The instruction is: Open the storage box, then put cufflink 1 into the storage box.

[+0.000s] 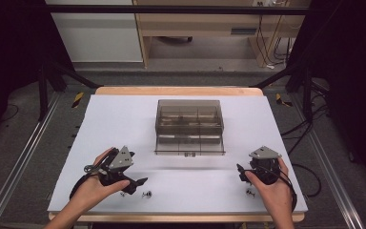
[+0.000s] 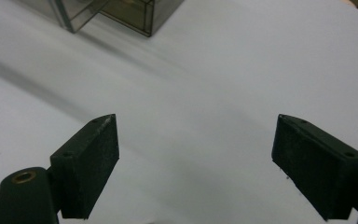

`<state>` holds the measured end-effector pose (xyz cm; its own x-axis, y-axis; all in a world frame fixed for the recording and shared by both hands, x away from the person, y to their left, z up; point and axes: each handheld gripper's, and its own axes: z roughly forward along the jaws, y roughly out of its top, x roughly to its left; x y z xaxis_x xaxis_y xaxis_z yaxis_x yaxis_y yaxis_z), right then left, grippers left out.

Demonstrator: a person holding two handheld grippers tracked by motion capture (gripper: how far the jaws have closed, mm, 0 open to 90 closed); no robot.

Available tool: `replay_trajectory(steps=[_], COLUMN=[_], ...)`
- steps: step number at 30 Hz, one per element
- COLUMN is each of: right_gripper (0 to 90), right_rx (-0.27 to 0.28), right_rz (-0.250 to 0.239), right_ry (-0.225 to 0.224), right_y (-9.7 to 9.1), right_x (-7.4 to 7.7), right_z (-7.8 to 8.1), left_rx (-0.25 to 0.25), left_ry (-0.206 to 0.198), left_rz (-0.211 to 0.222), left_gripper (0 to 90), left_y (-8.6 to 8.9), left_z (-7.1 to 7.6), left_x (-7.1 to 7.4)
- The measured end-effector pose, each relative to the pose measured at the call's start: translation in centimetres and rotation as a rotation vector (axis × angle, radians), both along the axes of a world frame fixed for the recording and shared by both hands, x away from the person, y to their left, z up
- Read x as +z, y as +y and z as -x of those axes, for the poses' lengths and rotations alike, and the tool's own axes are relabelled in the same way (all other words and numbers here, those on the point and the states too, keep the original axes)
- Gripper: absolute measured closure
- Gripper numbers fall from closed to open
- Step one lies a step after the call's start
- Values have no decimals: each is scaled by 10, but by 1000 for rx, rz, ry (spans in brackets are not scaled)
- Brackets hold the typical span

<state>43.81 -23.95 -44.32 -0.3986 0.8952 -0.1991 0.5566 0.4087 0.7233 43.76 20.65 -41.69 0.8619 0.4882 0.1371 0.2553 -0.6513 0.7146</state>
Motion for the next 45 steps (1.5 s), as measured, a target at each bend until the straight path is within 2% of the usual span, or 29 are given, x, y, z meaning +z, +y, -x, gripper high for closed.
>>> replay_trajectory(steps=[1, 3, 6, 9, 11, 13, 15, 16, 18, 20, 21, 26, 30, 33, 38, 41, 45], right_gripper=[142, 143, 132, 127, 125, 116, 112, 107, 100, 97, 99, 105, 111, 115, 115, 115, 115], right_rx=[-21, -27, -48, -85, -108, -124, -143, -157, -152, -141, -143, -170, -166, -183, -169, -167, -160], right_rz=[-1, 3, -43, -66, -76, -65, -60, -74, -79, -78, -79, -93, -93, -97, -111, -108, -103], right_ry=[-4, -11, -19, -37, -58, -57, -60, -57, -52, -47, -51, -86, -93, -89, -78, -71, -77], right_y=[0, -1, -4, -6, -6, -6, -7, -7, -7, -7, -7, -7, -7, -6, -5, -4, -3], right_x=[0, 0, 0, -4, -10, -16, -21, -23, -27, -28, -28, -25, -25, -26, -27, -28, -28], right_z=[-3, -4, -9, -10, -9, -7, -5, -3, -2, -2, -2, 0, 0, -1, -1, -1, -2], left_rx=[-8, -27, -37, -52, -82, -123, -127, -136, -139, -138, -144, -158, -195, -210, -246, -264, -283], left_ry=[7, 19, 46, 68, 92, 107, 107, 113, 110, 108, 112, 133, 157, 182, 211, 231, 230], left_rz=[2, -16, -41, -72, -106, -151, -161, -165, -185, -186, -178, -195, -207, -243, -273, -264, -274], left_gripper=[43, 44, 49, 53, 49, 38, 36, 35, 36, 38, 40, 78, 141, 200, 324, 436, 502], left_y=[-1, -2, -3, -6, -8, -11, -13, -15, -17, -20, -21, -23, -25, -29, -33, -34, -37], left_z=[0, 0, -2, -2, -1, 1, 4, 6, 8, 9, 10, 9, 10, 11, 11, 11, 11], left_x=[-1, -2, -3, -3, -4, -6, -6, -7, -8, -7, -8, -12, -17, -22, -32, -35, -38])
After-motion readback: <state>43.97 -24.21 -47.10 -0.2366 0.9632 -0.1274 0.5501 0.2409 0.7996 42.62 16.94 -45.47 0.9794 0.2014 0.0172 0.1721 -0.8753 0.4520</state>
